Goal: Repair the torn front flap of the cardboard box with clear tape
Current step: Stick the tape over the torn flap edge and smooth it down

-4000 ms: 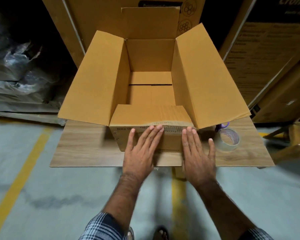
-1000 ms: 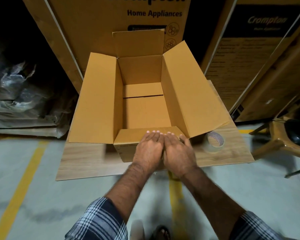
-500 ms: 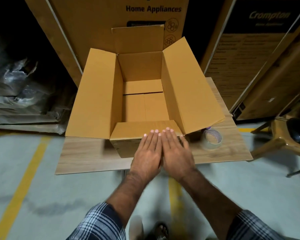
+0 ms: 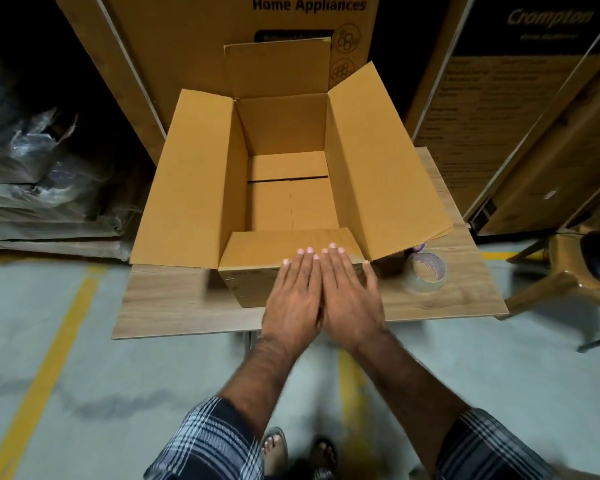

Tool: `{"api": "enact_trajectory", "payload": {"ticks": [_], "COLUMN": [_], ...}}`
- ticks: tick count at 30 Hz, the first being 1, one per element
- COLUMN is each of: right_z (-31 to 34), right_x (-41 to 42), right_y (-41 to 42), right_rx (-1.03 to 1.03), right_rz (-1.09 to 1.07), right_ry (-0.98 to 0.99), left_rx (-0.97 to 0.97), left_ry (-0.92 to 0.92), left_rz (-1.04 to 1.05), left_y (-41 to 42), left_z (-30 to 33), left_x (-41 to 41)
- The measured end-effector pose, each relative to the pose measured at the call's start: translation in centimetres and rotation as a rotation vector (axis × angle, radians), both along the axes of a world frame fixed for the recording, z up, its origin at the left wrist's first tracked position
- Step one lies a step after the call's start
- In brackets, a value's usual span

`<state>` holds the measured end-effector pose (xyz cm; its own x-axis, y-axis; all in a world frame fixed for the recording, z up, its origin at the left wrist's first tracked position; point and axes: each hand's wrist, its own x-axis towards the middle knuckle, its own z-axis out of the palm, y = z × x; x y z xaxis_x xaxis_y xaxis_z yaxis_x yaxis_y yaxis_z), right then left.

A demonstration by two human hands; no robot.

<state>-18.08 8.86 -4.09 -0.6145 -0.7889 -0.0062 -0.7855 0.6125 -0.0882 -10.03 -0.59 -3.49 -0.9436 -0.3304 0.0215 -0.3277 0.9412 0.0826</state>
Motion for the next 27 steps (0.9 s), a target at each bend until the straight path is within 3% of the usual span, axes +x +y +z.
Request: {"api": "enact_trajectory", "payload": {"ticks": [9,14,16,19,22,27], "right_z": [-1.3,-0.6,0.3,1.0,0.4,-1.2], "right_x": [-1.7,-1.2,-0.6,0.1,-0.3,-2.2], "right_y": [4.5,3.4,1.7,-0.3,0.8,3.8], "right_rx": [0.026,0.001,-0.026,0.034,0.09,0.05], "right_rz": [-0.04,-0.101,-0.057,0.003,0.023,-0.013], "right_ry": [0.156,0.091,0.038,-0.026,0.058,0.226], "left_rx": [-0.109,-0.082,-0.066,-0.073,-0.109,-0.159], "left_ry": [0.069,0.047,0.093,0.004,-0.031,0.057], "left_rz": [-0.01,0.072,0.046,0.001,-0.033,-0.007], "left_y": [-1.2,-0.5,-0.2,-0.3,-1.3,-3.1], "left_z": [-1.5,-0.2,0.3,0.5,0.0,-1.2], "left_x": [2.1,1.7,0.4,-0.8,0.3,2.8]}}
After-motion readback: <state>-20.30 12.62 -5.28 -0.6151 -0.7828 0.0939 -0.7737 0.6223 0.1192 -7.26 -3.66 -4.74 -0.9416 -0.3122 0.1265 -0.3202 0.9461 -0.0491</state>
